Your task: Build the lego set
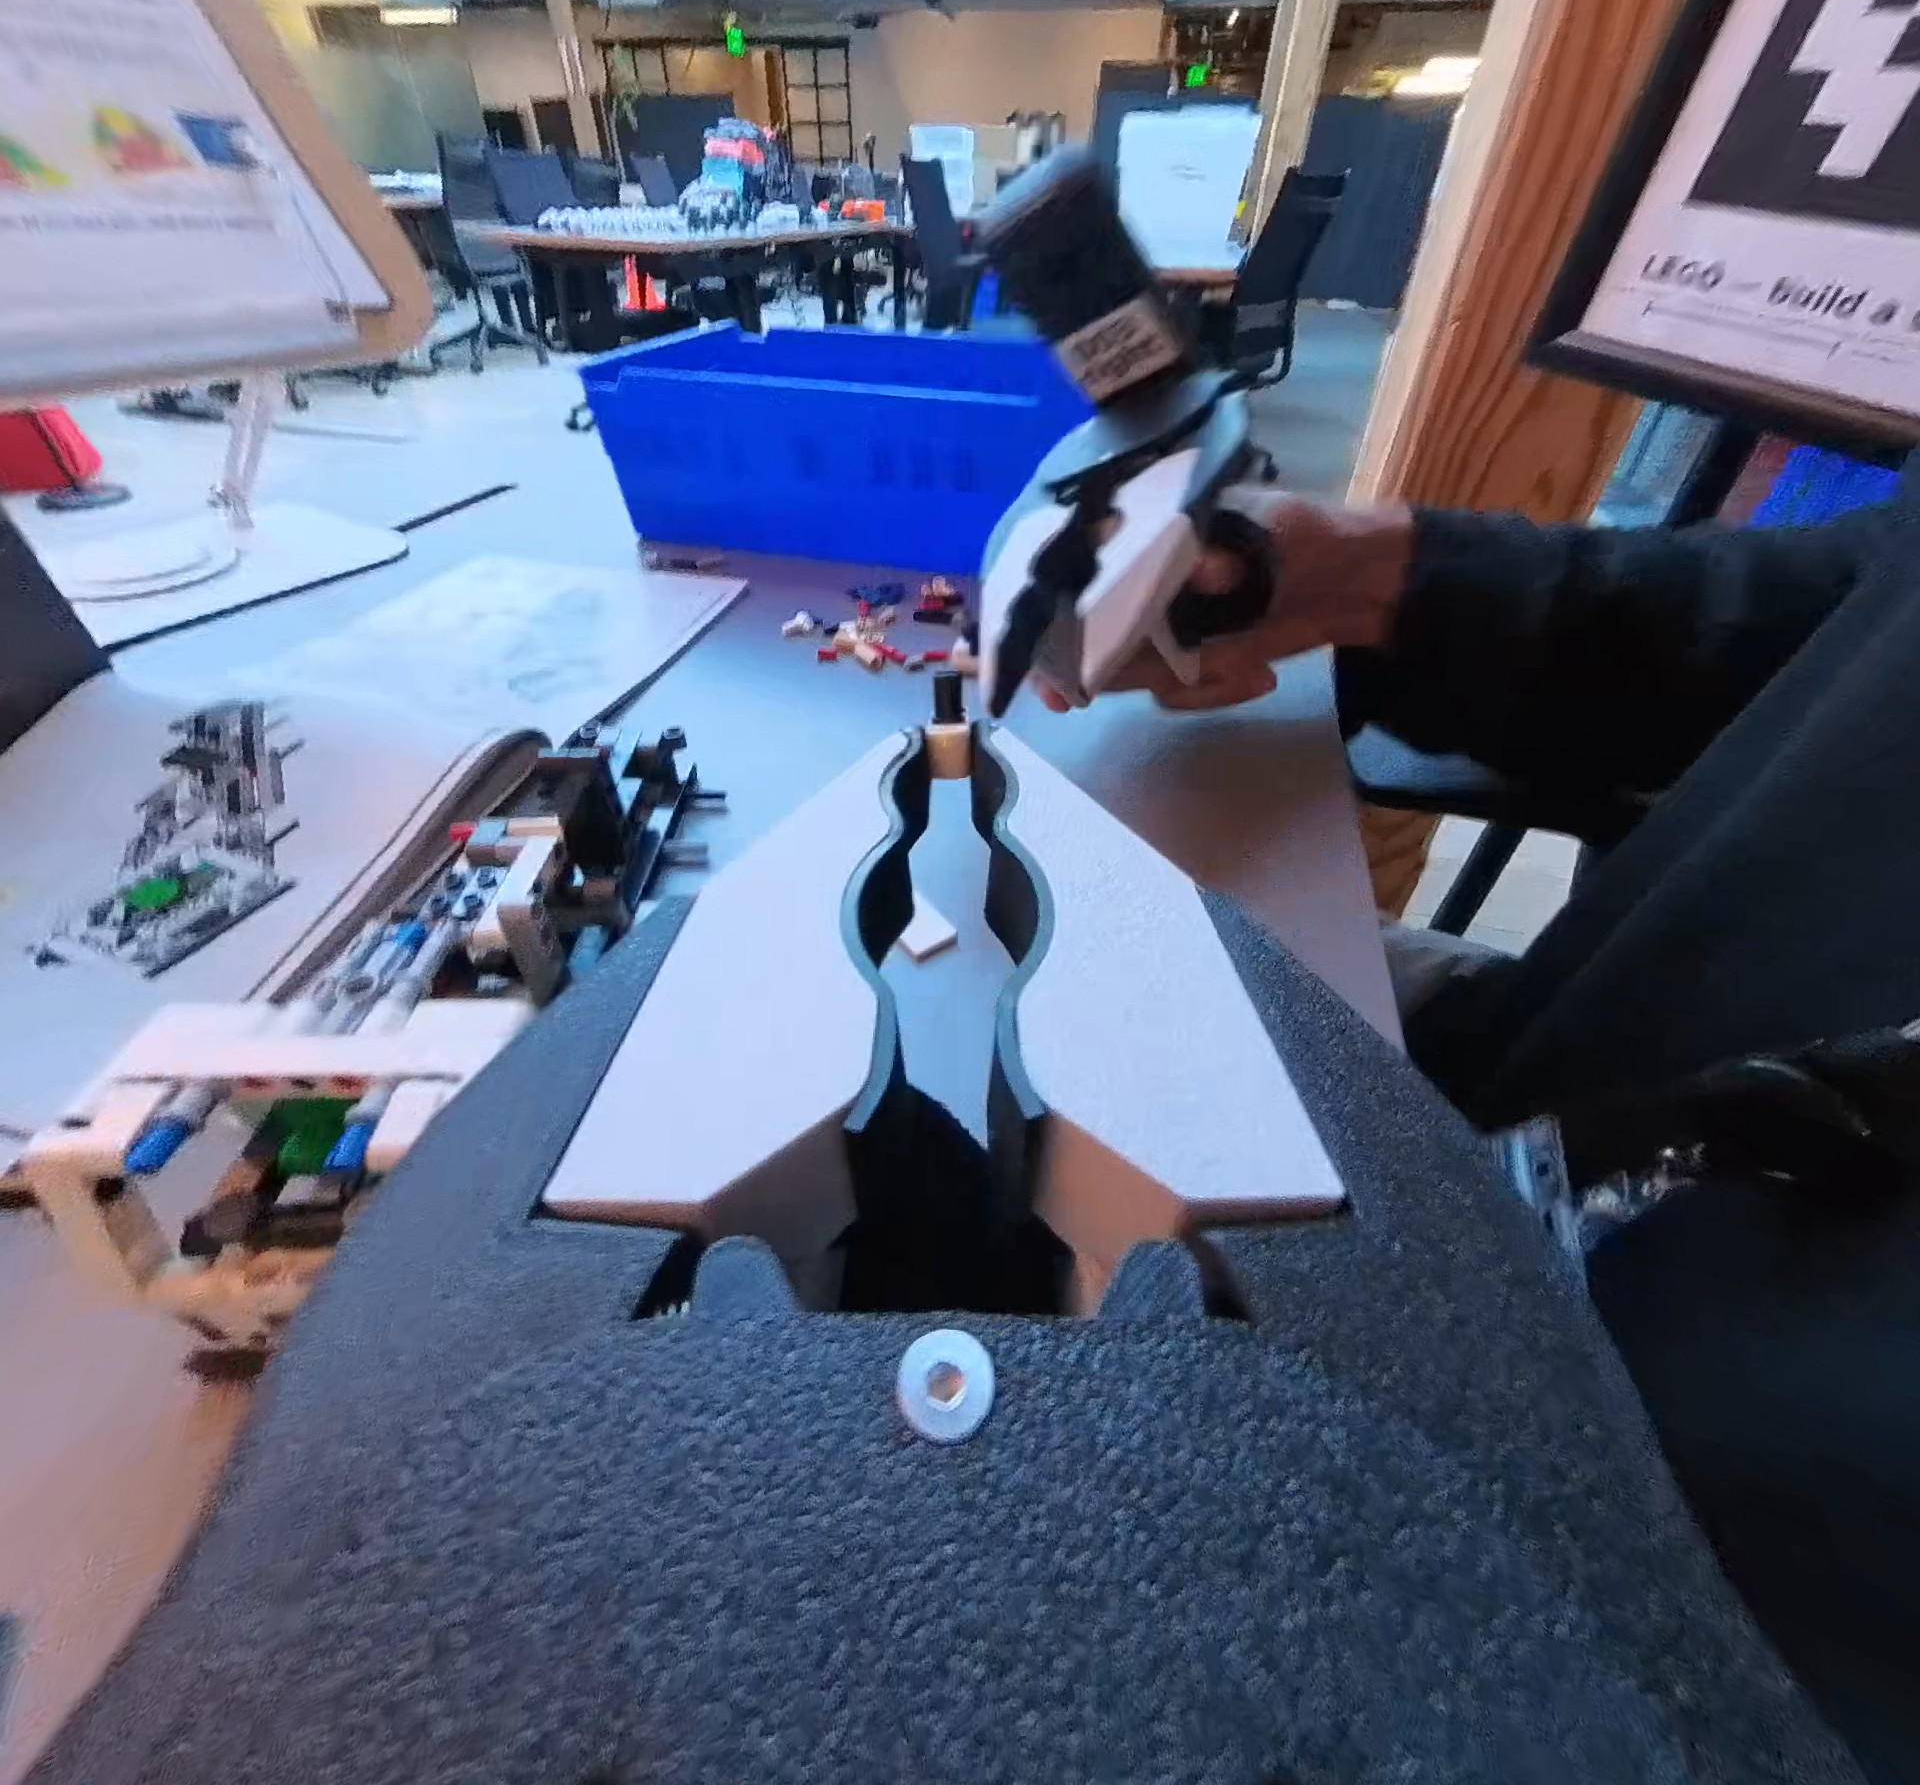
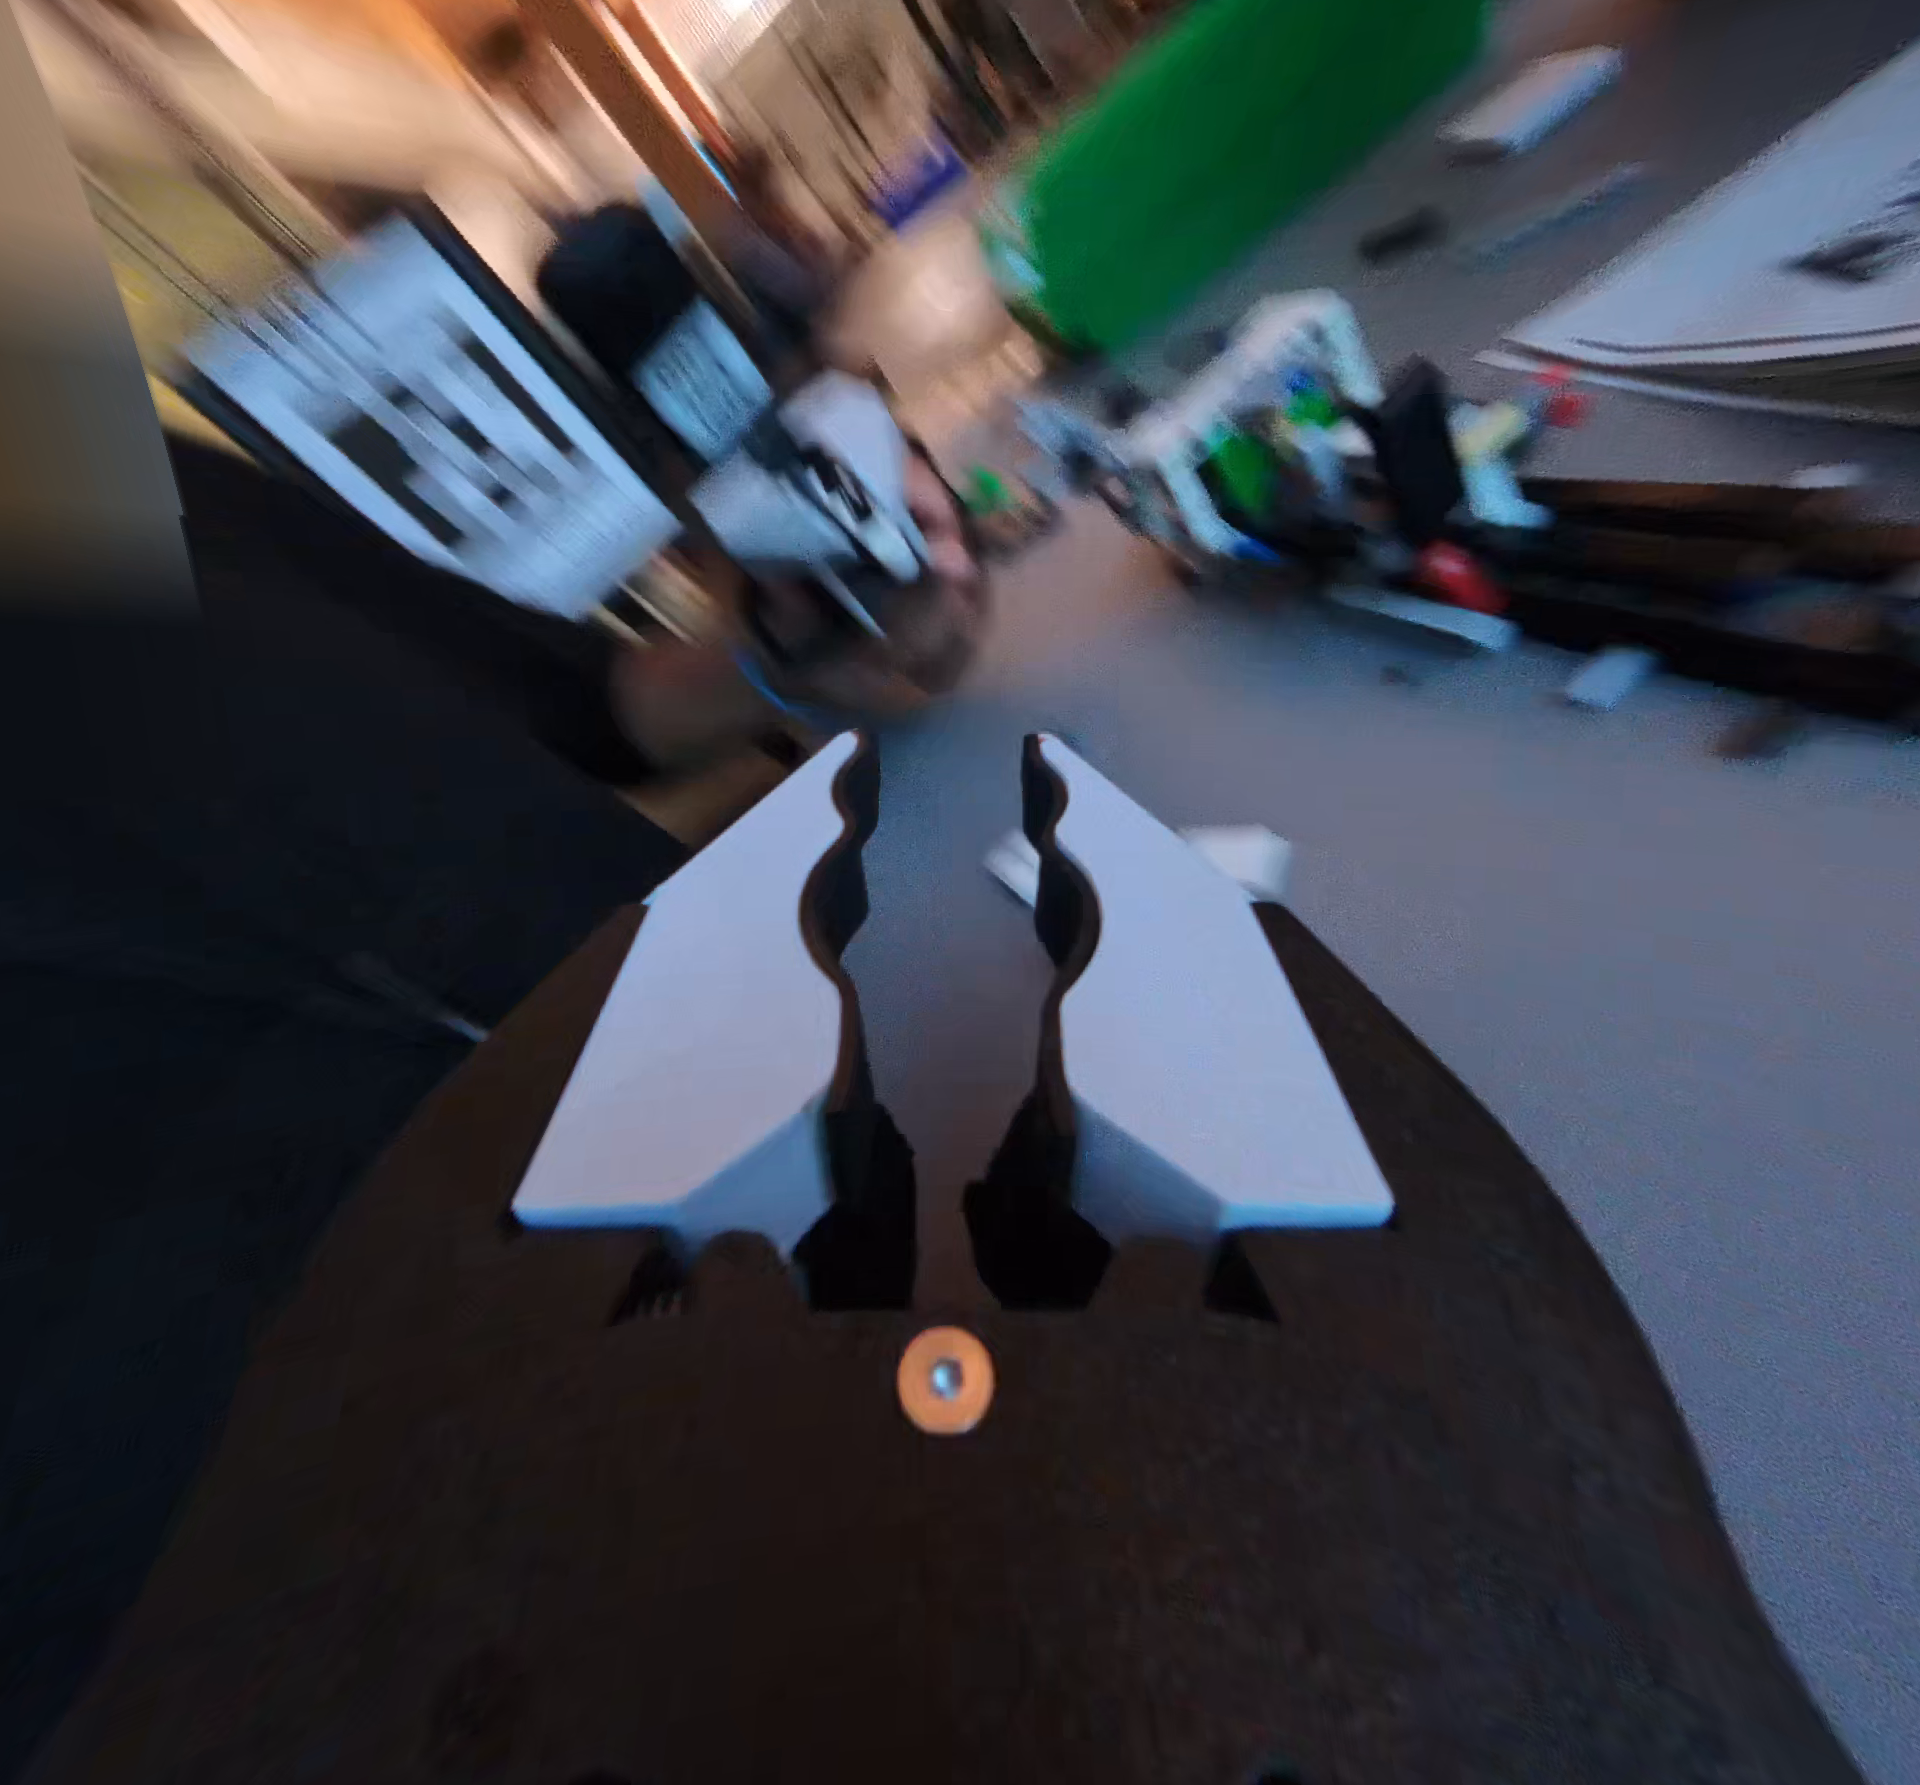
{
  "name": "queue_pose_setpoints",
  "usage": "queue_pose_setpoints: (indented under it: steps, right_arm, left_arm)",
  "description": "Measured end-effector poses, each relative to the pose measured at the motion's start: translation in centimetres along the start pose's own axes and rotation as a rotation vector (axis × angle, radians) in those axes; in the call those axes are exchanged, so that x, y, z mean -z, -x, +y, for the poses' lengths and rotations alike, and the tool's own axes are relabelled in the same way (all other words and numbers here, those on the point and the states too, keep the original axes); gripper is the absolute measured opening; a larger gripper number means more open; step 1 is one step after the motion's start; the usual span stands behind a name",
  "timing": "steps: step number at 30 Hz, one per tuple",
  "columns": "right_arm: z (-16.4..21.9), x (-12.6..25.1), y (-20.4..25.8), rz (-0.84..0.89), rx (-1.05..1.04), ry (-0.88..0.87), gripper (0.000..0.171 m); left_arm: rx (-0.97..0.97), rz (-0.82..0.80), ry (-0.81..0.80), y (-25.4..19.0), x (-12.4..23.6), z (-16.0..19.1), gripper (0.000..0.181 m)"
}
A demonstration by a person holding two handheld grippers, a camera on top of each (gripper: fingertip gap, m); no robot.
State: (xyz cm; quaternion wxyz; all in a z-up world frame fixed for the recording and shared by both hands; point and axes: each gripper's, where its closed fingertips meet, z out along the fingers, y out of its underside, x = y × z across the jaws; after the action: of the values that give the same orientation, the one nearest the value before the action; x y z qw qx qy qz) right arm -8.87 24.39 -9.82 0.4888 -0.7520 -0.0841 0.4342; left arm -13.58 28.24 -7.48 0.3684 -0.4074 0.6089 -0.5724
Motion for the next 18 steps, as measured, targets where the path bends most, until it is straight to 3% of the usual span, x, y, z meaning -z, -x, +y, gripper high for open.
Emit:
queue_pose_setpoints:
  steps: [2, 4, 12, 18]
  right_arm:
    - [3.3, 0.7, -2.1, 0.206, 0.19, 0.21, 0.031]
    - [5.1, 0.6, -2.6, 0.291, 0.212, 0.303, 0.034]
    - [7.0, -1.0, -3.4, 0.678, 0.25, 0.296, 0.031]
    - [7.3, -1.7, -3.8, 0.754, 0.222, 0.311, 0.026]
  left_arm:
    - [-0.01, -0.027, 0.052, 0.3, 0.1, 1.2, 0.007]
    - [-0.04, -0.057, 0.102, 0.2, 0.0, 2.4, 0.007]
    - [-0.171, -0.138, 0.207, -0.1, -0.8, 4.0, 0.007]
    - [-0.134, -0.106, 0.171, -0.2, -0.5, 3.5, 0.007]
